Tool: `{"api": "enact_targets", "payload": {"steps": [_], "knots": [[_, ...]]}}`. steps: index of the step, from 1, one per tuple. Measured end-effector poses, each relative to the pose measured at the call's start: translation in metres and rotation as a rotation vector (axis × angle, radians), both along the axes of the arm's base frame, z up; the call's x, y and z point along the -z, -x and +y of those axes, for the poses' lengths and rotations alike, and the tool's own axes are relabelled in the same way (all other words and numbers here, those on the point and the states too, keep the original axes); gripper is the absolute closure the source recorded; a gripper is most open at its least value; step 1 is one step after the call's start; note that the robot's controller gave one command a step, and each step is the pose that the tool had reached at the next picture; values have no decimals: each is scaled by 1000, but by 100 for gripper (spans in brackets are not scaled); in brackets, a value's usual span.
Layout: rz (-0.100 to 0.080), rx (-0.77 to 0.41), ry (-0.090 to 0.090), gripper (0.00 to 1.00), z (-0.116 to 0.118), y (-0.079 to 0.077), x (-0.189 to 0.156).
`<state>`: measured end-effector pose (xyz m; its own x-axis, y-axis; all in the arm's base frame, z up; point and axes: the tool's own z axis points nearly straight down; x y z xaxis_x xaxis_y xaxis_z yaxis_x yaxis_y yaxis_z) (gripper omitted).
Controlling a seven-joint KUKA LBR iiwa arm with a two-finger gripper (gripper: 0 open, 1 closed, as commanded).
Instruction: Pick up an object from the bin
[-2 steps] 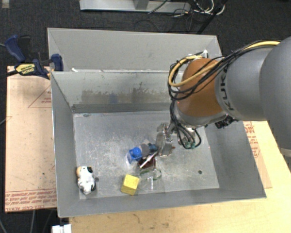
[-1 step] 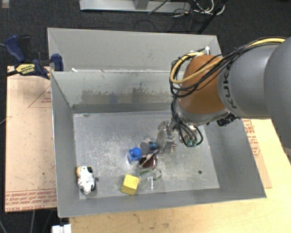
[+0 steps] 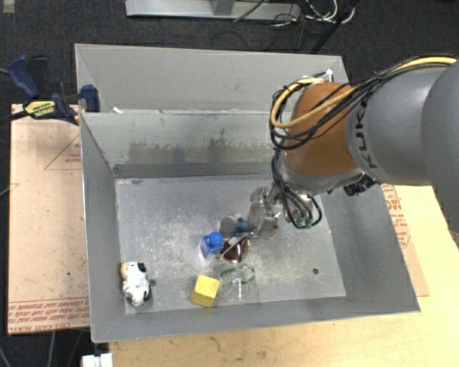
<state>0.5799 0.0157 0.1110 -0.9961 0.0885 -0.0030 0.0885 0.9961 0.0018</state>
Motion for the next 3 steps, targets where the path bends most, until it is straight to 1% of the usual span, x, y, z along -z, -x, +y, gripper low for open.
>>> {"api": "enact_targets", "payload": {"steps": [1,2,3], "knots": [[-1,0,0,100,0,0,-6],[6,-1,0,100,0,1,-14],[3,-1,0,100,0,1,-29]]}}
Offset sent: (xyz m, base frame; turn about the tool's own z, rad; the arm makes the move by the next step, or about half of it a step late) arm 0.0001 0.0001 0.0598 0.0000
